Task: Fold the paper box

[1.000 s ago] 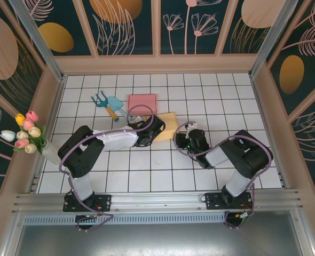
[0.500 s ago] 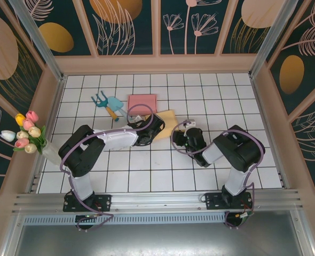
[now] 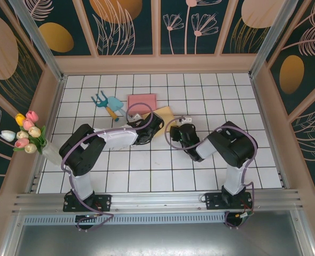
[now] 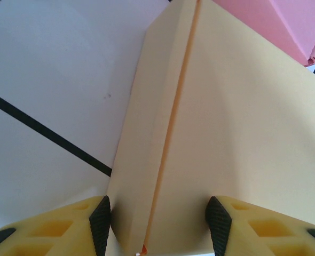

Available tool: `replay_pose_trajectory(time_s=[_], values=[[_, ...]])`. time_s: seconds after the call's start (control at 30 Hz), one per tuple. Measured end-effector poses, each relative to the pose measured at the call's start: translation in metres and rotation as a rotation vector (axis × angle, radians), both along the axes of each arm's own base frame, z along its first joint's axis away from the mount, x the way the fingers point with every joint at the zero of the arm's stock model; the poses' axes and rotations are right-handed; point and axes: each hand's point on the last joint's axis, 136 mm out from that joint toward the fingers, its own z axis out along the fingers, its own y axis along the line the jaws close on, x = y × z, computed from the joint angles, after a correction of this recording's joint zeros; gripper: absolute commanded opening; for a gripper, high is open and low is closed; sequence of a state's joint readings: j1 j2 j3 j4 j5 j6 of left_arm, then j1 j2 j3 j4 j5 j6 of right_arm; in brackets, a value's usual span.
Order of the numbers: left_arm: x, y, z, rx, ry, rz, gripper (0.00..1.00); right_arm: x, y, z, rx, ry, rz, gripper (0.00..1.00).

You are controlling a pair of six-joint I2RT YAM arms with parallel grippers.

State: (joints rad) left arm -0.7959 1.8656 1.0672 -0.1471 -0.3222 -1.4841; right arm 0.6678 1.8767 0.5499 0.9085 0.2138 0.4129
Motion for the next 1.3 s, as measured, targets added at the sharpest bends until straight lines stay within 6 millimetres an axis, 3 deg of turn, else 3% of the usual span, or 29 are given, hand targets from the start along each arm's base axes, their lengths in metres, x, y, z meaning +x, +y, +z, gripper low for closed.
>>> replay_pose_trajectory(time_s=[0.2,0.37,0.73,1.07,1.3], values=[[0.003,-0.001,0.001,0.003,-0.011,-0.011,0.53,0.001,0.027,-0.002,-0.066,0.001,0.024,0.31],[0.003,-0.001,0.001,0.006,-0.012,-0.016,0.53,0.003,0.027,-0.002,-0.04,0.012,0.036,0.31],[0.003,-0.001,0.004,0.008,-0.018,-0.027,0.52,0.006,0.023,0.006,0.191,0.127,0.124,0.33],[-0.002,-0.003,0.007,0.015,-0.014,-0.091,0.53,0.022,0.006,0.007,0.316,0.236,0.089,0.28],[-0.015,-0.014,0.011,0.068,0.004,-0.182,0.54,0.031,0.017,0.005,0.339,0.285,0.129,0.19]])
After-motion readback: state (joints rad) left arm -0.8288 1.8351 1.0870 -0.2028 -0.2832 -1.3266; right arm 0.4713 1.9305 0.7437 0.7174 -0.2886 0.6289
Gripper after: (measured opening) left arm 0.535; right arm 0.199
